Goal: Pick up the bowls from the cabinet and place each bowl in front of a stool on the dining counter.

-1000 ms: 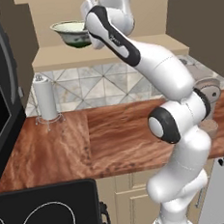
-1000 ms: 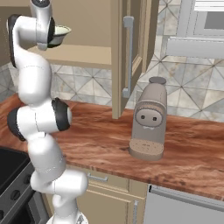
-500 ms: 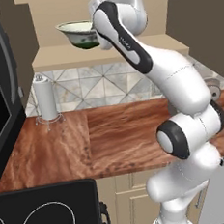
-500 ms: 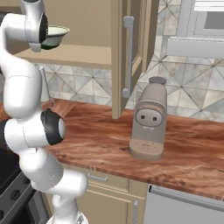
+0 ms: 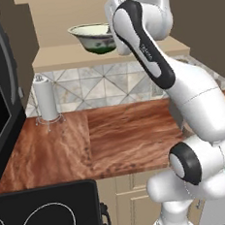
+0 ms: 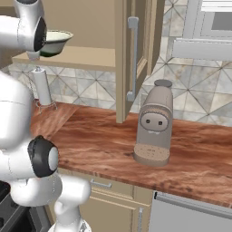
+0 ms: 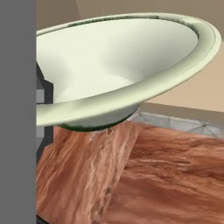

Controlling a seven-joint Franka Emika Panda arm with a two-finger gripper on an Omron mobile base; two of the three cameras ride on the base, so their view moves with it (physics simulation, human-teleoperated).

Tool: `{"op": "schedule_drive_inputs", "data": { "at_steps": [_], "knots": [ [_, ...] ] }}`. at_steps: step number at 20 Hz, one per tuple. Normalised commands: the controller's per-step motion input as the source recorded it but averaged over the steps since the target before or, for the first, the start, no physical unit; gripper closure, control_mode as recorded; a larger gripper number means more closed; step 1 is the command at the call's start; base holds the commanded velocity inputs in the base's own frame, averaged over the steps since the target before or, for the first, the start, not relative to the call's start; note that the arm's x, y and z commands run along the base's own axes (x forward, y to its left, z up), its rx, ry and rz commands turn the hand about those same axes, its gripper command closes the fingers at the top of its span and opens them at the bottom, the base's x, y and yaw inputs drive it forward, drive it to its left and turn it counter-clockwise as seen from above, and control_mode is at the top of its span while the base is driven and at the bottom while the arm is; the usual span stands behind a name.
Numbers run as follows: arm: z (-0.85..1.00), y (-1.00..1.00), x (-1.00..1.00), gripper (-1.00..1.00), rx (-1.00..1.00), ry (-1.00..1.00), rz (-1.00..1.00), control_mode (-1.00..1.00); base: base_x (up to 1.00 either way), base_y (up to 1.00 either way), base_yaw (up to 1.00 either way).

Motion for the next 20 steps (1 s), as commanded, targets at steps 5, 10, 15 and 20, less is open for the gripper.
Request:
{"op": "schedule_drive_inputs", "data": {
  "at_steps": [5, 10, 15, 20],
  "knots": [
    [-0.04, -0.27, -0.98, 1.0, -0.01, 0.0, 0.0, -1.0, 0.0, 0.0, 0.0],
    [-0.18, -0.23, -0.98, 1.0, -0.01, 0.0, 0.0, -1.0, 0.0, 0.0, 0.0],
    [-0.2, -0.3, -0.95, 1.0, 0.0, 0.0, 0.0, -1.0, 0.0, 0.0, 0.0],
    [-0.1, -0.13, -0.94, 1.0, -0.01, 0.0, -0.01, -1.0, 0.0, 0.0, 0.0]
  ]
}}
